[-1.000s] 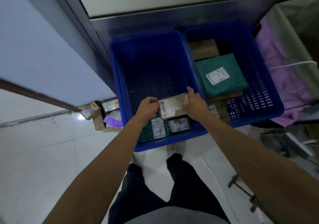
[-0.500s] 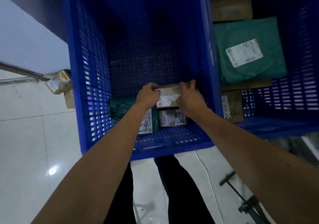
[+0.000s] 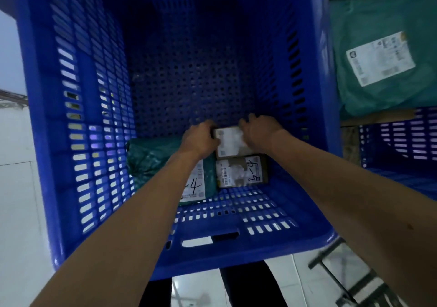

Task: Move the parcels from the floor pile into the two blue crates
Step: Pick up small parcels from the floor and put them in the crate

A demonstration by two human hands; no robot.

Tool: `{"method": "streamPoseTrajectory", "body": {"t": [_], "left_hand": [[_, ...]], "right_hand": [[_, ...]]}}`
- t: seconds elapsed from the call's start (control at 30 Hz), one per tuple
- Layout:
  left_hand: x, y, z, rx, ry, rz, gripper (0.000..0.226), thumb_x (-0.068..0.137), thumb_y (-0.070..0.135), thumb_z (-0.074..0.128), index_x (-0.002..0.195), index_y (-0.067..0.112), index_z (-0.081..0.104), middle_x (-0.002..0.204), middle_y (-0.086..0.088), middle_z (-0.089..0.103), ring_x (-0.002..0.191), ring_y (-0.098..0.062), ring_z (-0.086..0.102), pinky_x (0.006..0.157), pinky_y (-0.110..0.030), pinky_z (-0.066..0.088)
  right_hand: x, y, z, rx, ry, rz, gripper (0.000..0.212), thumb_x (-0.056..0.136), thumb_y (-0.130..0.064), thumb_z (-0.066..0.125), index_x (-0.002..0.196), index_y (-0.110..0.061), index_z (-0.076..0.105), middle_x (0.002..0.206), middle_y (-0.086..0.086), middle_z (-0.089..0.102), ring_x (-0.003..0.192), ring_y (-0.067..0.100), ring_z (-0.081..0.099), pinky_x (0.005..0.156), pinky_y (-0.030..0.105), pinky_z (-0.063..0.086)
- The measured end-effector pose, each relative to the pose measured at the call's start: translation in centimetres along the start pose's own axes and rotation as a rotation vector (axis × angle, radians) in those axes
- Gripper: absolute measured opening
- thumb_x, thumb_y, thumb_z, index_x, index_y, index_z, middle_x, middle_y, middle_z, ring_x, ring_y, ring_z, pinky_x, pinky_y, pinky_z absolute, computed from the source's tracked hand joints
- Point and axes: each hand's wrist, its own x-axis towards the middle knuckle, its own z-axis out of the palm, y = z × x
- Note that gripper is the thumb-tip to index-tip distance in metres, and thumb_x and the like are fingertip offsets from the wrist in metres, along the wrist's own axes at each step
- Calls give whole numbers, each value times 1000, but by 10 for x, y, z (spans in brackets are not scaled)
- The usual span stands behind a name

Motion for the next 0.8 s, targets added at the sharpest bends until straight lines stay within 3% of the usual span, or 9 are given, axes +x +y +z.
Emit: {"method": "streamPoseTrajectory", "body": {"t": [0.17,0.33,0.47,0.53,0.63,0.7,0.8], "left_hand": [[11,-8,14,132,-14,74,42,92,28,69,132,19,60,126,-11,66,112,-30,61,88,-38,53],[19,-13,24,299,-12,72,38,93,23,61,130,24,60,122,-11,66,110,-32,62,82,-37,51],[18,-4,28,441,-30,28,46,93,25,60,137,22,51,132,-16,54,118,-33,55,89,-39,49],[12,-5,25,436,-53,4,51,94,26,56,143,21,42,139,-17,46,124,-36,49,95,-42,46],[-1,-6,15,446,-59,21,60,98,33,50,152,21,28,147,-18,39,130,-37,43,101,-46,43],[-15,-7,4,486,-73,64,63,100,38,45,156,20,21,151,-16,35,134,-36,39,104,-46,41],[-36,-11,-13,509,-121,95,61,104,39,38,158,22,16,161,-12,24,141,-34,33,110,-45,37]], "right_hand": [[20,-17,14,144,-124,20,58,105,-23,43,154,-5,17,149,24,31,127,37,46,94,43,48],[29,-18,23,310,-89,77,51,106,-28,42,149,-7,28,145,25,34,121,37,49,88,41,46],[27,-24,28,412,-114,163,50,104,-28,45,148,-8,29,146,25,32,122,40,48,92,44,46],[21,-25,29,483,-108,208,56,104,-28,46,151,-6,24,150,26,26,130,42,41,98,46,45],[0,-26,23,592,-101,252,67,105,-27,40,158,-6,5,161,28,2,143,42,27,108,47,41],[-18,-29,16,631,-83,275,71,105,-29,39,158,-7,-1,162,26,-8,144,40,28,106,45,43],[-47,-33,6,642,-103,290,73,104,-29,43,158,-7,0,163,25,-7,138,40,38,99,43,45]]}}
